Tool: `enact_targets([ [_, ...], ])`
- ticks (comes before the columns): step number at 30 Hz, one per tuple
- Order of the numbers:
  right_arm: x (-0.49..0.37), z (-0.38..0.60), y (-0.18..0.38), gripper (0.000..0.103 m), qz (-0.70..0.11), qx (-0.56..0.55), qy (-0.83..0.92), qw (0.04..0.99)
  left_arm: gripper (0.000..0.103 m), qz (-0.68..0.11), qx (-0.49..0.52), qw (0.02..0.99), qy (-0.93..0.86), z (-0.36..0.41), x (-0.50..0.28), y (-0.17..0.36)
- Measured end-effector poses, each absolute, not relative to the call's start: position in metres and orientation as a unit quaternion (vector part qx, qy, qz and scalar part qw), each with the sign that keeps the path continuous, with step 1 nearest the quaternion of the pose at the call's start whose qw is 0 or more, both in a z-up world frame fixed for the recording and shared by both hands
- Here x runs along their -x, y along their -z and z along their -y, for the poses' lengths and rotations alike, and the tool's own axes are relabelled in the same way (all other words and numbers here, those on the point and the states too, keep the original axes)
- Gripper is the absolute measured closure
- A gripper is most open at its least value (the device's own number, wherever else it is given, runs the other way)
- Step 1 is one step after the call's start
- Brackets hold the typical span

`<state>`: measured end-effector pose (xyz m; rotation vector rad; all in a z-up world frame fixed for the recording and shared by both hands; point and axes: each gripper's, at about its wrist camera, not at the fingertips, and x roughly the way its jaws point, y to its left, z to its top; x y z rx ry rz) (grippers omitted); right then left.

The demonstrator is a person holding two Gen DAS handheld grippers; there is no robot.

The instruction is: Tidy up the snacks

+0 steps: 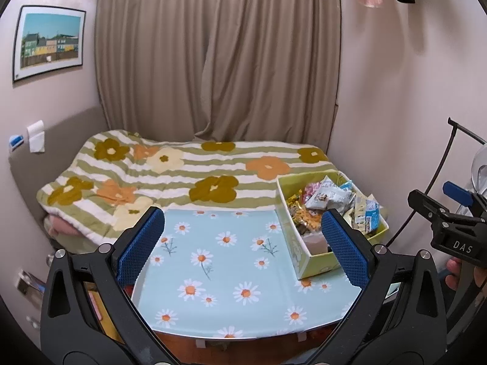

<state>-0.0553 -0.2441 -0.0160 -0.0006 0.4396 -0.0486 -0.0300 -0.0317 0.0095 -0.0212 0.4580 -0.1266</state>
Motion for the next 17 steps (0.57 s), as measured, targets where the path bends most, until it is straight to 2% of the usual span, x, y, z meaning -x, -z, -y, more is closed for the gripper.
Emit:
enact_targets([
  [10,0.056,0.243,0.017,0.001,-0.222,-0.002,0.023,0.975,0.001,-0.199,-0.006,0.979,0.053,0.032,0.041,-0.012],
  [17,0.056,0.238,0.018,0.001,-0.226,0.000,0.022,0.974,0.001,-0.206,0.005,0.976,0.068,0.027,0.039,-0.006],
])
